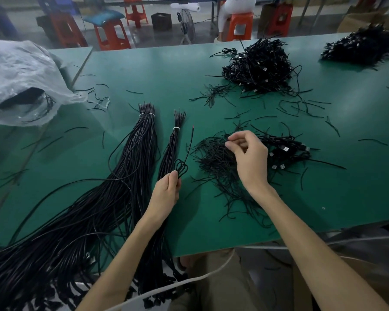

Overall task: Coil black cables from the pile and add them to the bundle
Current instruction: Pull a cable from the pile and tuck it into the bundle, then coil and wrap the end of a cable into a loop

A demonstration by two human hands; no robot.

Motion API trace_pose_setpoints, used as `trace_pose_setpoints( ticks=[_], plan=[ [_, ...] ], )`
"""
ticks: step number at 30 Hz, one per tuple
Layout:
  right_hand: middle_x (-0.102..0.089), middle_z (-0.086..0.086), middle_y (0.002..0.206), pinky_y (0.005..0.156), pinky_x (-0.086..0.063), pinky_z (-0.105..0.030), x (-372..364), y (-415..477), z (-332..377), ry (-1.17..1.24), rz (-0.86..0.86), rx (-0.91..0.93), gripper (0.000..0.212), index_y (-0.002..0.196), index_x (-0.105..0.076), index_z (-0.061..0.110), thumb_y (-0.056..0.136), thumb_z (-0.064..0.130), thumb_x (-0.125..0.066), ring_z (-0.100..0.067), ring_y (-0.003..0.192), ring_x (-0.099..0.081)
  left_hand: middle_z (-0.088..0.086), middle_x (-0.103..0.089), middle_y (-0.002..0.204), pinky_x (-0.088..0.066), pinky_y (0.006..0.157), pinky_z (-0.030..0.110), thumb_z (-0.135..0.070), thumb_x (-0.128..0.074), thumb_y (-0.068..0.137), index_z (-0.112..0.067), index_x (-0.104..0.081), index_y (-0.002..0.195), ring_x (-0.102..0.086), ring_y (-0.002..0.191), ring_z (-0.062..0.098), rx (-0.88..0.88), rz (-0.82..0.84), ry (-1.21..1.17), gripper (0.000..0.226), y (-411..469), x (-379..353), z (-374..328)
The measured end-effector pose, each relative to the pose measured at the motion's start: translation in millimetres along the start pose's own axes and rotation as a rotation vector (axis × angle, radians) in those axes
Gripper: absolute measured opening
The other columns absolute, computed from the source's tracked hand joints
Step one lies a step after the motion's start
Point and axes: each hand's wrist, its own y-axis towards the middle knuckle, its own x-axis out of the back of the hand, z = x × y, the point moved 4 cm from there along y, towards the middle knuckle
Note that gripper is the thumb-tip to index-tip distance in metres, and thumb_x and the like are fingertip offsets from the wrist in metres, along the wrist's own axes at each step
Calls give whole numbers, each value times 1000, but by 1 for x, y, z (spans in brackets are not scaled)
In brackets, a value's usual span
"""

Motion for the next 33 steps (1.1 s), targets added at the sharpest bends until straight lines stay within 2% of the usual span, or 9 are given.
trace_pose_setpoints(
  ticks=[2,5,11,14,17,24,33],
  plan=[
    [-70,6,89,74,-56,-23,-1,-2,12,222,-23,-70,8,97,-68,16,93,13,-74,-6,77,-65,-9,-31,60,-24,45,21,-33,-32,113,-10,-45,84,-25,49,9,-6,-1,-5,39,1,0,0],
    [-73,2,82,65,-55,-25,-11,-12,28,534,32,-155,10,97,-70,13,90,9,-76,-15,72,-68,-10,-31,59,-24,45,19,-32,-33,113,-9,-45,84,-26,49,8,-23,3,-10,39,2,-1,2],
    [-73,-3,83,73,-58,-28,-51,-50,42,810,182,-211,12,95,-71,10,87,4,-77,-19,75,-70,-13,-31,55,-25,44,19,-34,-32,113,-11,-45,82,-26,48,6,-59,14,-4,40,4,-2,5],
    [-73,-4,83,77,-60,-31,-65,-63,39,833,213,-254,11,94,-72,12,87,5,-78,-21,76,-71,-13,-31,56,-25,44,19,-34,-32,113,-12,-44,80,-26,47,6,-73,19,-6,40,5,-2,6],
    [-74,-5,84,77,-60,-30,-71,-71,34,750,231,-244,12,92,-73,16,87,7,-79,-21,75,-71,-13,-33,57,-25,44,19,-33,-32,113,-16,-42,76,-27,49,5,-82,16,-19,42,5,-2,6],
    [-74,-6,87,75,-60,-32,-70,-82,15,629,178,-268,10,93,-72,9,87,6,-79,-24,76,-72,-12,-34,59,-27,47,19,-45,-35,110,-11,-48,82,-29,51,7,-77,6,-6,46,8,-1,11],
    [-75,-7,86,74,-59,-28,-69,-86,9,661,178,-291,10,94,-72,8,87,6,-79,-24,77,-73,-13,-34,58,-26,44,16,-47,-36,108,-12,-44,82,-27,48,4,-56,33,-81,45,5,-2,9]
  ],
)
